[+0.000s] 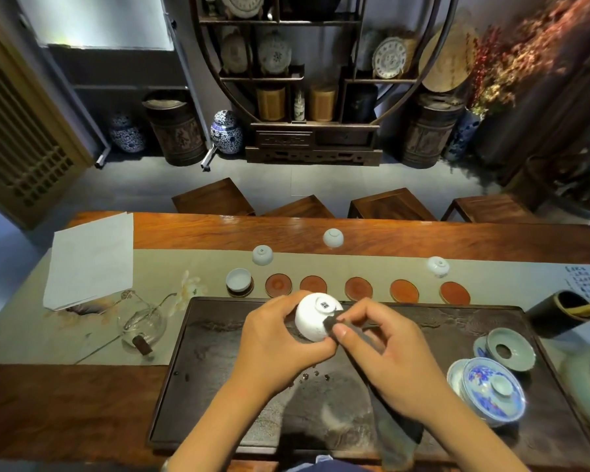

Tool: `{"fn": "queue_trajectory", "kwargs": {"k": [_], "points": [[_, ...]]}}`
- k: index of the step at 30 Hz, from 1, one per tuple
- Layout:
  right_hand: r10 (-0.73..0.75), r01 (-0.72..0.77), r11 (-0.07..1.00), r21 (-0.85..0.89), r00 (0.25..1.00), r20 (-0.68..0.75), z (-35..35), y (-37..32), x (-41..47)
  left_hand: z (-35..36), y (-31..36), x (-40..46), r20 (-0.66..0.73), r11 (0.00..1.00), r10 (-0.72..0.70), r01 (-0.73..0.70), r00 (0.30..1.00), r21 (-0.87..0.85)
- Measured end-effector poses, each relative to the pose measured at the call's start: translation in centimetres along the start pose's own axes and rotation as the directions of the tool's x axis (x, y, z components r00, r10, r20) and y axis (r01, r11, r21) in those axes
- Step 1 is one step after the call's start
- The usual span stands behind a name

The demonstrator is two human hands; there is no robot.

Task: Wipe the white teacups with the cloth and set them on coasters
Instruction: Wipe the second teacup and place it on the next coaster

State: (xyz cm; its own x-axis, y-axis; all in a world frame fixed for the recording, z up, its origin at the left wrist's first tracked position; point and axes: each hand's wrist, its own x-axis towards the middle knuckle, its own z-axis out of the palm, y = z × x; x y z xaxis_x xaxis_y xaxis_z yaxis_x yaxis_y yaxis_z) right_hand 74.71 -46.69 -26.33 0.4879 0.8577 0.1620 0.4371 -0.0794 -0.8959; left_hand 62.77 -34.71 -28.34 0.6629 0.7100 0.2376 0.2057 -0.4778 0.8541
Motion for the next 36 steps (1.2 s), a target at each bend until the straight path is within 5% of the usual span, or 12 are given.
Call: {"fn": "queue_trajectory", "kwargs": {"k": [5, 12, 17, 23, 29, 36], "points": [[-0.011, 0.014, 0.999, -0.034, 0.996, 0.088, -0.7, 0.2, -0.2, -0.4, -0.5, -0.2, 0.061, 1.0, 0.009, -0.01, 0.998, 0.022], [0.107, -0.111, 0.993, -0.038, 0.989, -0.105, -0.9, 1.8, -0.3, -1.0, -0.4, -0.2, 0.065, 0.999, -0.007, 0.01, 0.998, -0.033], [0.155, -0.147, 0.987, 0.057, 0.974, -0.167, -0.3, 1.7, 1.0, -0.7, 0.2, -0.4, 0.2, 0.998, 0.061, -0.053, 0.978, -0.044], [0.158, -0.146, 0.986, 0.085, 0.972, -0.172, -0.6, 1.3, 0.7, -0.6, 0.1, 0.1, 0.065, 0.999, 0.001, -0.004, 0.998, 0.044], [0.243, -0.231, 0.97, 0.078, 0.944, -0.222, -0.3, 1.9, 1.2, 0.2, 0.5, -0.5, 0.152, 0.999, 0.024, -0.027, 0.988, 0.017], [0.19, -0.174, 0.98, 0.095, 0.964, -0.186, -0.4, 1.6, 0.2, -0.3, 0.4, 0.6, 0.054, 0.999, -0.017, 0.015, 0.998, 0.029]]}}
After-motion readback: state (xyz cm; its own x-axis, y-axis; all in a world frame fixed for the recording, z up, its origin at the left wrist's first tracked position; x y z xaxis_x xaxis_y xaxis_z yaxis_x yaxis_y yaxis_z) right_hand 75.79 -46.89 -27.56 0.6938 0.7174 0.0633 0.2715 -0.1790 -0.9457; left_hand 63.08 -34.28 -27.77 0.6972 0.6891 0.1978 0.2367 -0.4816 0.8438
